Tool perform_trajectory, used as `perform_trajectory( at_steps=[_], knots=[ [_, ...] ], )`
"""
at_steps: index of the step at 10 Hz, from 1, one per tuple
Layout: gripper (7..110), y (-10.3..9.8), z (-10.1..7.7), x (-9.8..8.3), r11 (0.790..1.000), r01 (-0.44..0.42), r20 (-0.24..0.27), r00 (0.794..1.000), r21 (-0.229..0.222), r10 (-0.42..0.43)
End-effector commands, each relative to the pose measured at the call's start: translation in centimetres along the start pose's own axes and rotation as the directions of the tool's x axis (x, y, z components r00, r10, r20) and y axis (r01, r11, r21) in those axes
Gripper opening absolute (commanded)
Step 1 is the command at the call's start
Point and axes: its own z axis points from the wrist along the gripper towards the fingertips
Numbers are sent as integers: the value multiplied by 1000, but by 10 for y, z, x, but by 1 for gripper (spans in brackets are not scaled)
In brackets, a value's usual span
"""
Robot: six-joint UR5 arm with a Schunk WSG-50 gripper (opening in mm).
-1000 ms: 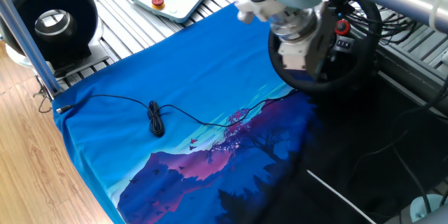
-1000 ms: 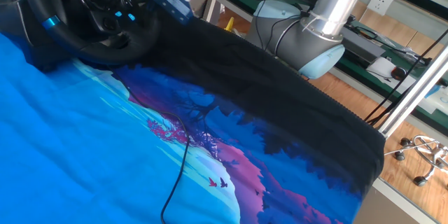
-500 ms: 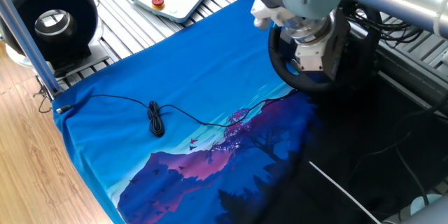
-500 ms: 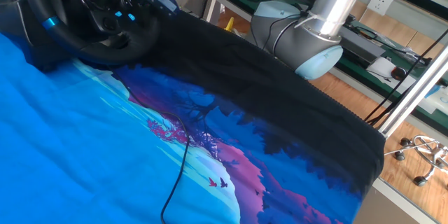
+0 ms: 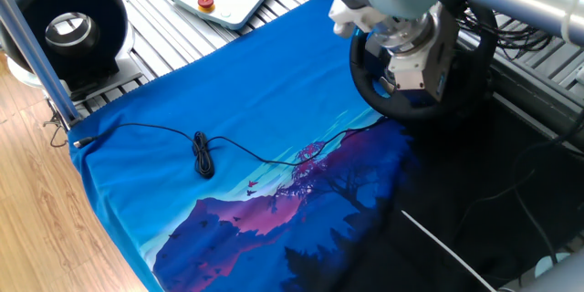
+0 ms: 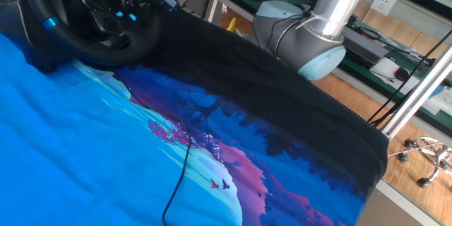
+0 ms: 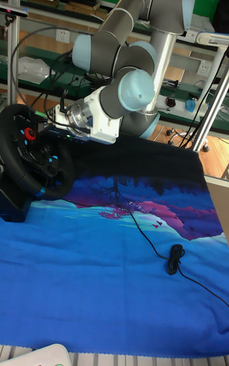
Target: Rotate the steering wheel 90 degrees counterclockwise
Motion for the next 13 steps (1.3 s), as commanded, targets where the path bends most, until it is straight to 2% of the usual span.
perform_trajectory(
  at_steps=[1,3,5,9,10,13],
  knots=[
    [7,-1,-14,4,1000,-4,-23,1000,-9,4],
    [7,-2,-13,6,1000,-7,-45,999,-7,7],
    [7,11,-10,4,998,18,-46,999,-54,-20],
    [7,-5,6,-8,1000,-10,-26,1000,-3,10],
    [7,-3,6,-6,1000,-8,-33,999,-10,7],
    [7,-8,4,5,1000,-23,-66,998,10,23]
  ],
)
